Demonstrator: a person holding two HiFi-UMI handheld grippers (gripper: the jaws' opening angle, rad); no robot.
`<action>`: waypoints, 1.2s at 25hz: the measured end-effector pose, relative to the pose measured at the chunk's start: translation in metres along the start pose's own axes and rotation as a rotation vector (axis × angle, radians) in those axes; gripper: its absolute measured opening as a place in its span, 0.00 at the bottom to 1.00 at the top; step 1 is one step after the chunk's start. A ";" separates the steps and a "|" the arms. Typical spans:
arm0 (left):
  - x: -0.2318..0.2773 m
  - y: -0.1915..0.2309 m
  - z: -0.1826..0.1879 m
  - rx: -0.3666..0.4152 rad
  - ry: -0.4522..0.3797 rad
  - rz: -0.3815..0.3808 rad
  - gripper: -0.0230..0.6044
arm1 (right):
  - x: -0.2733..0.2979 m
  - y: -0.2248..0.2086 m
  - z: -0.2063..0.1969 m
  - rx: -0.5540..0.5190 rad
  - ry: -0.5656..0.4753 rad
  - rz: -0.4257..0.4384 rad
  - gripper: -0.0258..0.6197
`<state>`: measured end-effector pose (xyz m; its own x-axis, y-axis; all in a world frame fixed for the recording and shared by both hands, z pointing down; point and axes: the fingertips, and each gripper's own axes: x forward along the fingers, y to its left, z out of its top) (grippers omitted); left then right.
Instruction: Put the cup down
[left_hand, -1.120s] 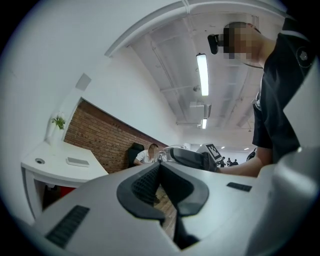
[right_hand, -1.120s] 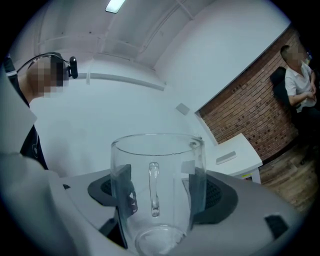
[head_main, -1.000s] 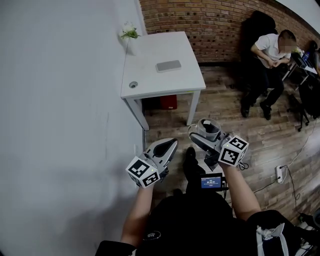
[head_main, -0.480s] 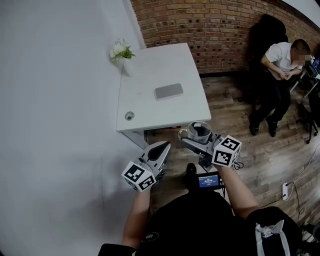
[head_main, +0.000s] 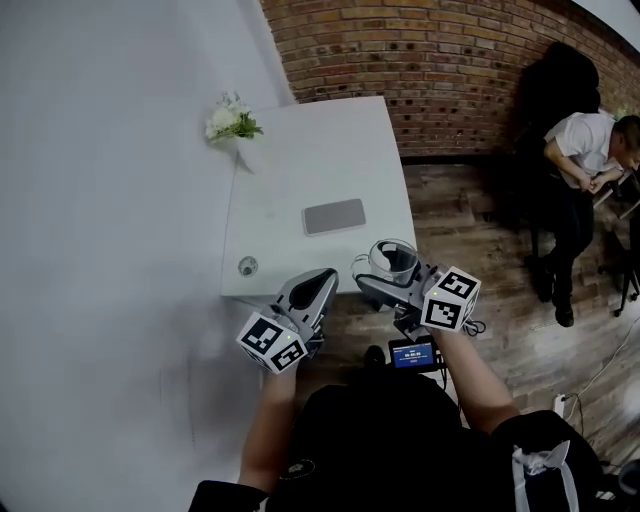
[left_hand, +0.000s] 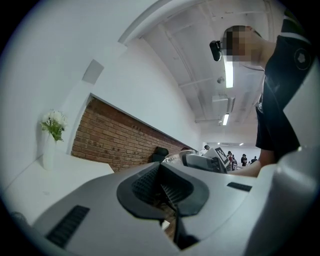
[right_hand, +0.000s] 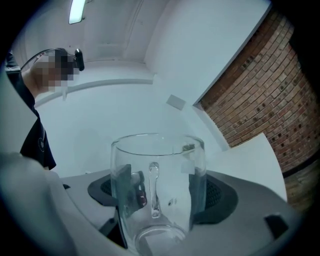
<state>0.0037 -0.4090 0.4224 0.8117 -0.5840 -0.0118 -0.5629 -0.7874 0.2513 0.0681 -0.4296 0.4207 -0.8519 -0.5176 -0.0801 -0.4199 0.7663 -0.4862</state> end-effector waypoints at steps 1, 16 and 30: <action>0.002 0.005 0.002 0.001 0.003 0.006 0.05 | 0.003 -0.005 0.002 0.014 -0.003 -0.003 0.68; 0.023 0.010 0.012 0.024 0.030 -0.057 0.05 | 0.007 -0.004 0.018 0.005 -0.035 -0.029 0.68; 0.012 0.010 0.020 -0.003 0.031 -0.046 0.05 | 0.013 0.006 0.023 0.013 -0.032 -0.029 0.68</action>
<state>0.0051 -0.4279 0.4057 0.8411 -0.5409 0.0067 -0.5245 -0.8125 0.2543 0.0618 -0.4403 0.3968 -0.8289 -0.5516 -0.0930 -0.4401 0.7456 -0.5004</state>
